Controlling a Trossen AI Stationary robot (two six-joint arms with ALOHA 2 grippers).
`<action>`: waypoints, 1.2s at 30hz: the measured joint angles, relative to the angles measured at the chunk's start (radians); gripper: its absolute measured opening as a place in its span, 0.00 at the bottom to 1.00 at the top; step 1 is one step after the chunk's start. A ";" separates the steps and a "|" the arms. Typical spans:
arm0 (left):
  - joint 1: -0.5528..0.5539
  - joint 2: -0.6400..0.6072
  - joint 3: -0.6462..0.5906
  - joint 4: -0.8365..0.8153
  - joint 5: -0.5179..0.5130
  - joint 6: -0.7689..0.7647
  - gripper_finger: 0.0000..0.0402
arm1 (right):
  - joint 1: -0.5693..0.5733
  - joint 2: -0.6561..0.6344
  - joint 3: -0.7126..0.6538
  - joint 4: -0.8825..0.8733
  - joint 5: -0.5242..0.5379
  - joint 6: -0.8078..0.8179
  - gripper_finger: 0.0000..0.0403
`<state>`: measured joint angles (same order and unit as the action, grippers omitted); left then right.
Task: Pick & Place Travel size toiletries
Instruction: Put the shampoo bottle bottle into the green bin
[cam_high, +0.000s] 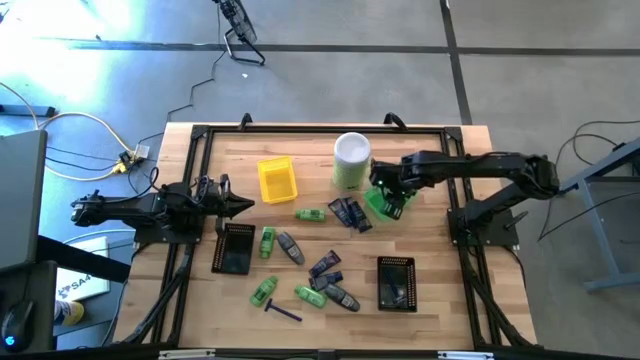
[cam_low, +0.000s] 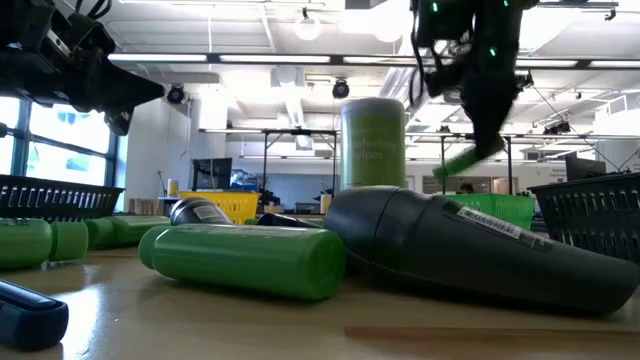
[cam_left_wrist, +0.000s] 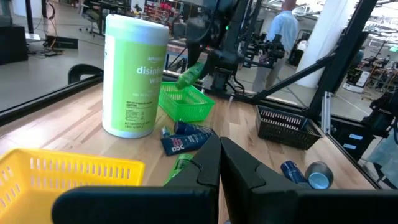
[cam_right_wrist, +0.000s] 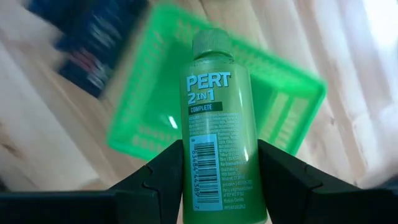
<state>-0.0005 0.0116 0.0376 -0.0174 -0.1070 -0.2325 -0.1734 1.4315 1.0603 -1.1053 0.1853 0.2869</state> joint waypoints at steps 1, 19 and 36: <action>0.000 0.000 0.000 0.000 0.000 0.000 0.01 | -0.001 0.000 -0.026 0.008 -0.001 0.001 0.42; 0.000 0.000 0.001 0.000 0.000 0.000 0.01 | 0.000 0.001 -0.201 0.201 0.067 -0.005 0.43; 0.000 0.000 0.001 0.000 0.000 0.000 0.01 | 0.000 -0.010 -0.201 0.205 0.075 -0.004 0.58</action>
<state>-0.0004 0.0116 0.0383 -0.0174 -0.1066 -0.2329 -0.1730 1.4217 0.8589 -0.9002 0.2608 0.2829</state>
